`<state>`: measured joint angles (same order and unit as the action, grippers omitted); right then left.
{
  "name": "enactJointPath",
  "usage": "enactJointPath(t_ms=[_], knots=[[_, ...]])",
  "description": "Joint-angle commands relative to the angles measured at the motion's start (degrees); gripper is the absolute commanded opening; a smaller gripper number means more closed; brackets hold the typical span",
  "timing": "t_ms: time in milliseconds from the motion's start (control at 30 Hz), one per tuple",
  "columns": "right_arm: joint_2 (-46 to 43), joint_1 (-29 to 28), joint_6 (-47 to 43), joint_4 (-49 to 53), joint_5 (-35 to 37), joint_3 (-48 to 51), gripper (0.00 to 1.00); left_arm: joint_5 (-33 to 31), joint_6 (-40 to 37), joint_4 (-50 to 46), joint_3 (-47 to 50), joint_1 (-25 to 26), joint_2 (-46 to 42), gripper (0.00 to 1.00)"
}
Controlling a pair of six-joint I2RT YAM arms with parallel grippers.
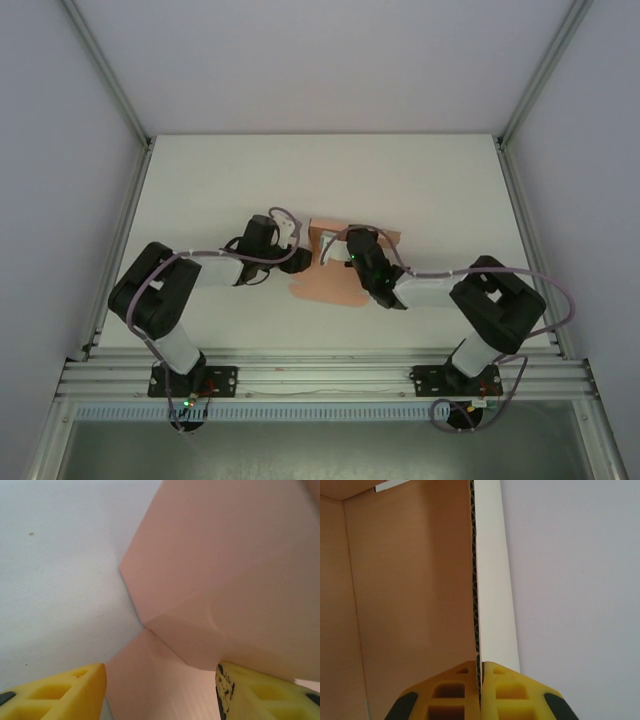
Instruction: Assemble paper box
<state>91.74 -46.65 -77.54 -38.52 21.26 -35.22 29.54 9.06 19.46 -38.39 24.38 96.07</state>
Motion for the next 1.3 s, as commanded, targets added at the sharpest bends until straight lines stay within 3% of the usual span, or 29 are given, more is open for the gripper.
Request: enactJointPath(t_ms=[0,300,433,567,967,1067,1267], knots=[[3.35,-2.32,-0.53,-1.5,3.18,3.1,0.0,-1.11,-0.69,3.88,0.16,0.01,0.43,0.59],[10.43,-5.72,-6.17,-10.91,9.33,8.81,0.0,1.56,-3.1,7.8,-1.55,0.08,2.64,0.62],[11.44,-6.74,-7.89,-7.93,11.34,9.55,0.0,1.39,-3.42,8.32,-1.02,0.04,2.8,0.65],[10.69,-7.33,-6.83,-3.05,11.95,8.88,0.0,2.51,-2.91,15.11,1.0,0.06,2.48,0.72],[6.95,-5.1,4.71,16.74,2.6,2.83,0.0,12.14,-7.04,23.99,-6.04,0.23,8.73,0.71],[6.91,-4.39,4.37,17.7,1.9,1.76,0.0,11.54,-6.66,23.87,-7.07,0.34,9.38,0.6],[6.41,-3.19,4.87,21.74,-1.51,-0.2,0.0,11.72,-7.0,26.27,-8.86,0.55,11.26,0.6]])
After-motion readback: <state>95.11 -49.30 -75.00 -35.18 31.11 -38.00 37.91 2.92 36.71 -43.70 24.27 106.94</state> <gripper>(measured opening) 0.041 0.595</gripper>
